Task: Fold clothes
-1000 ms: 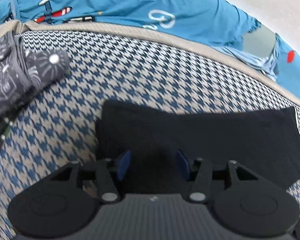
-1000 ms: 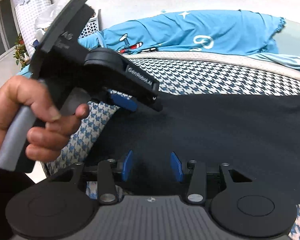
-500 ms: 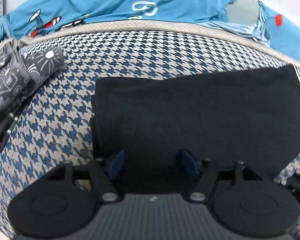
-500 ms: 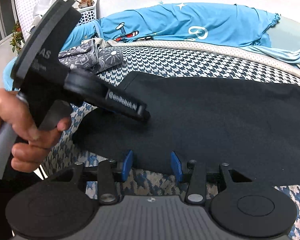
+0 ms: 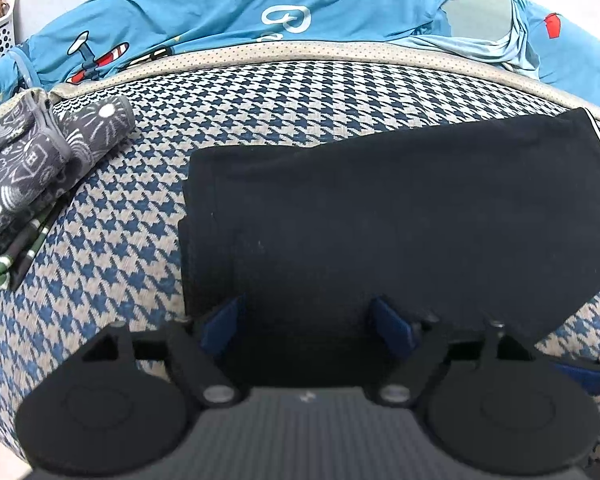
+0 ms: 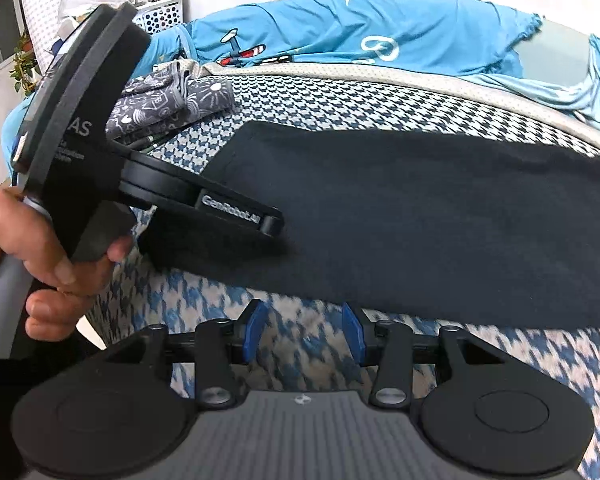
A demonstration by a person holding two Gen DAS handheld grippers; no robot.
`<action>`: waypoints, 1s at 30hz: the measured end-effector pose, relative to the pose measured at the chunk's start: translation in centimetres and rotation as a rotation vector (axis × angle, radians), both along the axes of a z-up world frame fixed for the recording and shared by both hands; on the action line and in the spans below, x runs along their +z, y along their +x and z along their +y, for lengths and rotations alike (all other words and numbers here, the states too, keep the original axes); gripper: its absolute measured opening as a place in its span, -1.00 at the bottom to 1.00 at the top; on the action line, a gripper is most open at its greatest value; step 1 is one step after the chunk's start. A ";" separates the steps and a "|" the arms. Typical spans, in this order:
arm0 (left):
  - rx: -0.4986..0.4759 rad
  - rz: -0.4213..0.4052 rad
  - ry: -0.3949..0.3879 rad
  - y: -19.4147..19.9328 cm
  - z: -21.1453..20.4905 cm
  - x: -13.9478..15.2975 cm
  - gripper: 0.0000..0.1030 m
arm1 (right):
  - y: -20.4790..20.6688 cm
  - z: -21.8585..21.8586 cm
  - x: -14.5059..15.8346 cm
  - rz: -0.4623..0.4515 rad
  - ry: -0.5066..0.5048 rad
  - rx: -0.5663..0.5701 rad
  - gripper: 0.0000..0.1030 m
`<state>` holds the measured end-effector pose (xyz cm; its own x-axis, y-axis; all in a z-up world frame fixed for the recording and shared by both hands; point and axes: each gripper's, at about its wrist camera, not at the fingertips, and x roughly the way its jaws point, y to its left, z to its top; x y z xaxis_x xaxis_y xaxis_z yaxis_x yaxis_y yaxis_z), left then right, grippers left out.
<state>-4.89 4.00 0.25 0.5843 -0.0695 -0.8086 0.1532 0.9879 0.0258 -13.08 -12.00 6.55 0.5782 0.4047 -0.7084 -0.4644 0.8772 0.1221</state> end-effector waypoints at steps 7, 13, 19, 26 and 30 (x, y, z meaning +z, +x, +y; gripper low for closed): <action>0.021 0.004 0.022 -0.5 -0.5 0.0 0.55 | -0.9 -1.8 0.2 0.018 -0.001 -0.026 -0.17; 0.037 0.003 0.035 -0.8 -0.9 0.0 0.60 | -1.5 -3.8 0.7 0.032 -0.012 -0.053 -0.17; 0.054 0.004 0.030 -0.8 -1.2 0.3 0.65 | -1.0 -6.3 1.7 0.038 -0.018 -0.087 -0.16; 0.044 -0.004 0.016 -0.5 -2.4 0.7 0.71 | 0.5 -10.0 2.8 0.029 -0.034 -0.169 -0.15; 0.038 -0.006 0.014 -0.3 -3.2 0.7 0.75 | 1.3 -11.6 3.1 0.024 -0.033 -0.213 -0.13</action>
<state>-5.15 0.81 0.99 0.5908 -0.0360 -0.8060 0.1156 0.9925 0.0404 -11.82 -23.63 9.69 0.6313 0.2521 -0.7334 -0.2659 0.9587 0.1007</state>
